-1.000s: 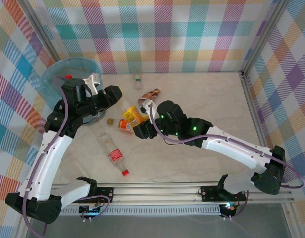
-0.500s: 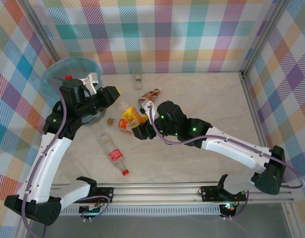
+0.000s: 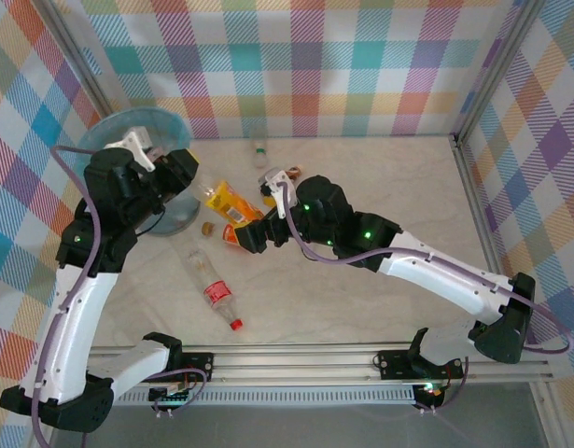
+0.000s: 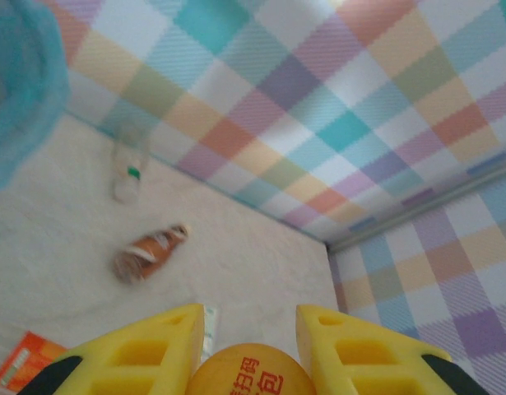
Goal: Put the plastic bottles in the bin
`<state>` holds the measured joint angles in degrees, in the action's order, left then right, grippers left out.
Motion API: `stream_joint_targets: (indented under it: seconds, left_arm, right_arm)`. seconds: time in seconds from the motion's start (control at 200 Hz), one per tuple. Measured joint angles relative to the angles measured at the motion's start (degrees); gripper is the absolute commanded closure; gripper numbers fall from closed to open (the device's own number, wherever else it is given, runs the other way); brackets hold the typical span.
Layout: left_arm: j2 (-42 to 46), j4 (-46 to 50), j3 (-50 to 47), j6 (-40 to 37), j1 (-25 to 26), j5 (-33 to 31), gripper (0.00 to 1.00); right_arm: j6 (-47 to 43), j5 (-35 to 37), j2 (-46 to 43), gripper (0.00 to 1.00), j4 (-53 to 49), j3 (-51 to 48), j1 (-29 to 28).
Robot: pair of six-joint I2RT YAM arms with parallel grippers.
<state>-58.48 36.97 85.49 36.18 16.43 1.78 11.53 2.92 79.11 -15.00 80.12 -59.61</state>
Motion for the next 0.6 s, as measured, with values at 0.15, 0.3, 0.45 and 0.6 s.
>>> stream_joint_targets:
  seconds: [0.15, 0.3, 0.45, 0.6]
  left_arm:
    - [-0.2, 1.7, 6.6, -4.5, 0.0, -7.2, 1.00]
    - [-2.4, 2.1, 15.1, -10.3, 0.0, -13.5, 1.00]
    - [-6.4, 2.1, 22.4, -16.4, 0.0, -19.2, 1.00]
    - [-11.3, 2.6, 27.8, -22.3, -1.0, -24.3, 1.00]
  right_arm:
    - [0.0, 1.9, 0.0, 0.00, 0.0, 1.0, 0.0]
    - [0.0, 3.3, 0.0, 0.00, 0.0, 1.1, 0.0]
    - [0.0, 3.4, 2.6, 0.00, -0.2, 5.5, 0.0]
    - [-0.3, 1.6, 8.2, 0.00, -0.9, 13.7, 0.0]
